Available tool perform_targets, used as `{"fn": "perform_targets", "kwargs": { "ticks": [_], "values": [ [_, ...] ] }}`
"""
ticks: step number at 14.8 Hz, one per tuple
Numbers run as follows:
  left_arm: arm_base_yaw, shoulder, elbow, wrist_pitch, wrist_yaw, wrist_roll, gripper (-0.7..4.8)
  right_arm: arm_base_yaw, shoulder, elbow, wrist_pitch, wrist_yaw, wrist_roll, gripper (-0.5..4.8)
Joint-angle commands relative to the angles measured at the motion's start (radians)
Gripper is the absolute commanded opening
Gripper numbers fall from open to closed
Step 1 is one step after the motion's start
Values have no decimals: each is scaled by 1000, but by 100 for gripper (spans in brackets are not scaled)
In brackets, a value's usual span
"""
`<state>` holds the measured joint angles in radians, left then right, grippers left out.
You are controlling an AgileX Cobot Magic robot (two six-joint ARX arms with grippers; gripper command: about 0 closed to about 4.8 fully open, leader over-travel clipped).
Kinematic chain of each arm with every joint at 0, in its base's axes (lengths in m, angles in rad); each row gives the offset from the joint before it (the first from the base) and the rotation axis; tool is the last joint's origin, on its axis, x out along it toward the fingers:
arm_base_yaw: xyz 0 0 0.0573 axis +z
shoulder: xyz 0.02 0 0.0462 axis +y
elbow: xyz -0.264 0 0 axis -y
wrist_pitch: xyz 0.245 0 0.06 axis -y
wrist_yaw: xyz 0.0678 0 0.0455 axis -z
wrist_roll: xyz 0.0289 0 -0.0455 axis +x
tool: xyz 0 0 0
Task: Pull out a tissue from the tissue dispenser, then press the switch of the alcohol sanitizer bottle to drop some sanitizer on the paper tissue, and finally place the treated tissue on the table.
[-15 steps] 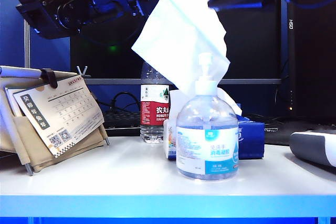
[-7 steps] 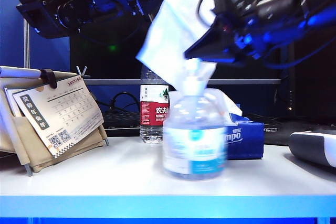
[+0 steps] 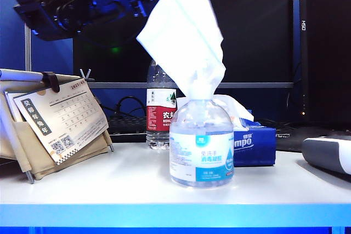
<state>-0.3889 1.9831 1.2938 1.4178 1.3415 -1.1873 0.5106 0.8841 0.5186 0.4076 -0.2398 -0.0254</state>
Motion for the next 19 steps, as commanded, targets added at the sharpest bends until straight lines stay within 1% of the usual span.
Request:
{"fn": "perform_targets", "kwargs": {
  "ticks": [1, 3, 5, 7, 8, 10, 13, 15, 17, 18, 19],
  "values": [
    [32, -6, 4, 29, 32, -19, -6, 0, -61, 2, -162, 79, -44, -6],
    [71, -13, 4, 32, 89, -54, -6, 0, -112, 2, -281, 113, -57, -6],
    [90, -35, 3, 33, 92, -58, -6, 0, -152, 2, -344, 138, -57, -6],
    [98, -78, 3, 33, 96, -42, -6, 0, -193, 2, -398, 172, -54, -6],
    [102, -105, 3, 33, 98, -37, -6, 0, -211, 2, -422, 178, -53, -6],
    [109, -166, 2, 33, 132, -38, -6, 0, -259, 2, -502, 178, -41, -6],
    [129, -233, -24, 33, 161, -43, -6, 0, -330, -10, -588, 179, 13, -6],
    [142, -273, -83, 33, 163, -27, -6, 0, -389, -48, -583, 189, 55, -6],
    [168, -315, -180, 33, 155, -2, -6, 3, -485, -90, -580, 204, 89, -6],
    [179, -336, -224, 33, 132, 20, -6, 2, -523, -98, -594, 216, 102, -6],
    [191, -403, -296, 34, 108, 77, -6, 2, -551, -98, -625, 223, 105, -6]
  ]
}}
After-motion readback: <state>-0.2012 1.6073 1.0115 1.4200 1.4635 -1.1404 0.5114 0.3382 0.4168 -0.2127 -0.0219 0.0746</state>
